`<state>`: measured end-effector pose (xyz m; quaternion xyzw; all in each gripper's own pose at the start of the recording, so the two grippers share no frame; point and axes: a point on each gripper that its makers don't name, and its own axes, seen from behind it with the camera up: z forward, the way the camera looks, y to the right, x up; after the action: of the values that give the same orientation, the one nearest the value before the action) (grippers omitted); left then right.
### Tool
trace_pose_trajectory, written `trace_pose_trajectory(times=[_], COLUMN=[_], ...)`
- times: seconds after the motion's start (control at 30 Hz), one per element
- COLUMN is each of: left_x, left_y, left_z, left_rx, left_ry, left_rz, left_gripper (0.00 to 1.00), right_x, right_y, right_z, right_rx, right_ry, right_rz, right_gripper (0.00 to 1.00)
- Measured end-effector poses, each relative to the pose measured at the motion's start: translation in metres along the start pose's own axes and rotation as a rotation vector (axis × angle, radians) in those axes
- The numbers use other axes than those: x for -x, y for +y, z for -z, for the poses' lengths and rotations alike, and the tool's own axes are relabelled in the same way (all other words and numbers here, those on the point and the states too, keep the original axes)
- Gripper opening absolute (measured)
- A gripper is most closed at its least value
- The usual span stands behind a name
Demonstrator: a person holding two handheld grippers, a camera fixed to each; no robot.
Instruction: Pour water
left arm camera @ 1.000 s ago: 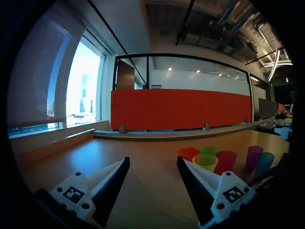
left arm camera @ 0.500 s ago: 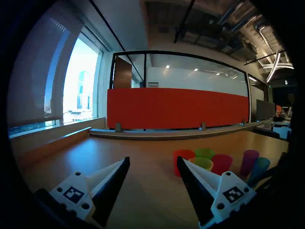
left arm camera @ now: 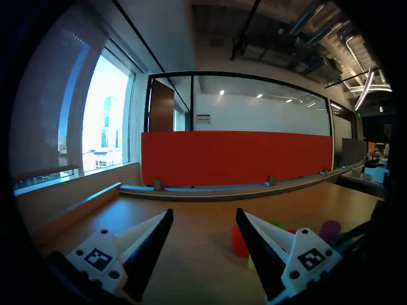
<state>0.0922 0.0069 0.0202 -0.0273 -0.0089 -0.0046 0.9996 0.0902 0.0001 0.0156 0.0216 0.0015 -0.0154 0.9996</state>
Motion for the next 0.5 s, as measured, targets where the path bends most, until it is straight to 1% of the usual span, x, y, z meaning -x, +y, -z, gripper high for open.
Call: trace_pose_trajectory(times=[0.1,0.2,0.33,0.5], left_x=[-0.020,-0.044,-0.075,-0.106], left_y=[0.002,0.003,0.003,0.005], left_z=[-0.004,-0.007,-0.010,-0.015], left_rx=[0.016,0.028,0.035,0.052], left_ry=[0.000,0.006,0.018,0.034], left_rz=[0.012,0.013,-0.007,-0.037], left_gripper=[0.91,0.91,0.91,0.91], right_x=[-0.013,-0.029,-0.049,-0.074], right_y=[-0.004,-0.009,-0.013,-0.013], right_z=[-0.004,-0.007,-0.011,-0.017], right_rx=[-0.016,-0.036,-0.047,-0.053], right_ry=[-0.017,-0.023,-0.028,-0.026], right_rz=[-0.001,0.005,0.011,0.015], right_gripper=[1.00,1.00,1.00,1.00])
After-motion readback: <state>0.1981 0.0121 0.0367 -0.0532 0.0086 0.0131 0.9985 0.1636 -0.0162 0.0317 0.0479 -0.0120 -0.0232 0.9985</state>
